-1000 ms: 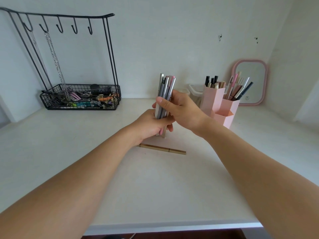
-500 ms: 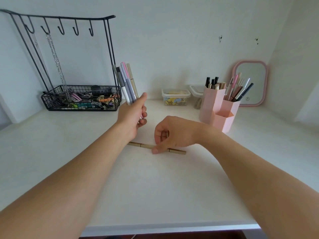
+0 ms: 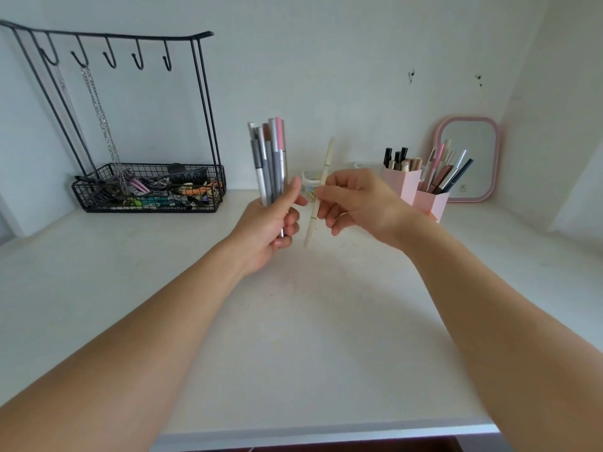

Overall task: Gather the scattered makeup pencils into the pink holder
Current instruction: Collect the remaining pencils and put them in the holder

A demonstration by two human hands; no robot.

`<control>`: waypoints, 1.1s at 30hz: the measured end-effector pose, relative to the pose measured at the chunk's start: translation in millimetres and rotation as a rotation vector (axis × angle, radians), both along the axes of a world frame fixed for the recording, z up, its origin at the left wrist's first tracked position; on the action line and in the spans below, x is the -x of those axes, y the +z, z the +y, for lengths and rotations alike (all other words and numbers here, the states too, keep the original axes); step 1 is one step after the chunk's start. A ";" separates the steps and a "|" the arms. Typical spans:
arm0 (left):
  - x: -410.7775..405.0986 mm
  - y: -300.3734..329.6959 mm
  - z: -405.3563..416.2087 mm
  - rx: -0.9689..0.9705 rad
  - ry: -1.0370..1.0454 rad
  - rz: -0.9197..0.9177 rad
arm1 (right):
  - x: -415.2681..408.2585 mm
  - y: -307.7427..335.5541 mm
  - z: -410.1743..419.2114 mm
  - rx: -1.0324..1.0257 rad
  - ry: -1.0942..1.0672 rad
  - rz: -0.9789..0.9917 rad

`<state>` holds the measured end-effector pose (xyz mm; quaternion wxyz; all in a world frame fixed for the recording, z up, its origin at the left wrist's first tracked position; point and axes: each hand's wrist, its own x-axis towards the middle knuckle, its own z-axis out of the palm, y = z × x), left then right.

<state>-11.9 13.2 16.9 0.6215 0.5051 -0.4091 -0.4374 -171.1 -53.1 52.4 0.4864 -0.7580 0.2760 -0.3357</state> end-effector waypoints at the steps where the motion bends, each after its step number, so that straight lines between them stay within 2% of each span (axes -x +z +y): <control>1: 3.1 -1.0 0.3 -0.007 -0.029 -0.039 | -0.6 0.6 -0.9 -0.021 0.000 -0.061; 3: 6.7 -2.9 1.3 -0.020 -0.084 -0.100 | -0.7 0.3 -3.3 -0.040 0.012 -0.142; 7: 6.9 -4.2 3.4 -0.011 -0.169 -0.164 | -2.2 -3.4 -2.7 0.003 0.070 -0.169; 13: 10.9 -7.0 5.0 -0.066 -0.187 -0.258 | -7.4 -6.1 3.8 0.088 0.026 -0.099; 16: 13.6 -5.6 4.4 -0.068 -0.163 -0.248 | -8.8 -4.1 3.8 -0.130 0.077 -0.182; 20: 23.0 -10.5 3.3 -0.043 -0.125 -0.546 | -16.2 -13.5 19.5 -0.222 0.140 -0.288; 22: 24.9 -14.4 0.2 -0.033 -0.082 -0.544 | -23.2 -20.6 25.5 -0.288 0.070 -0.368; 25: 26.1 -16.4 -2.7 -0.073 0.004 -0.327 | -32.5 -22.9 25.8 -0.313 -0.078 -0.452; 27: 25.7 -12.8 -4.8 -0.078 -0.084 -0.060 | -35.6 -20.5 22.0 -0.307 -0.159 -0.540; 29: 21.0 -9.5 -1.8 -0.009 -0.243 0.312 | -37.1 -19.3 18.6 -0.283 -0.190 -0.618; 31: 11.1 -9.0 0.3 0.012 -0.288 0.657 | -40.3 -22.8 18.4 -0.271 -0.183 -0.624; 33: 2.9 -16.0 -0.7 0.007 -0.243 0.797 | -42.9 -30.0 20.1 -0.278 -0.142 -0.580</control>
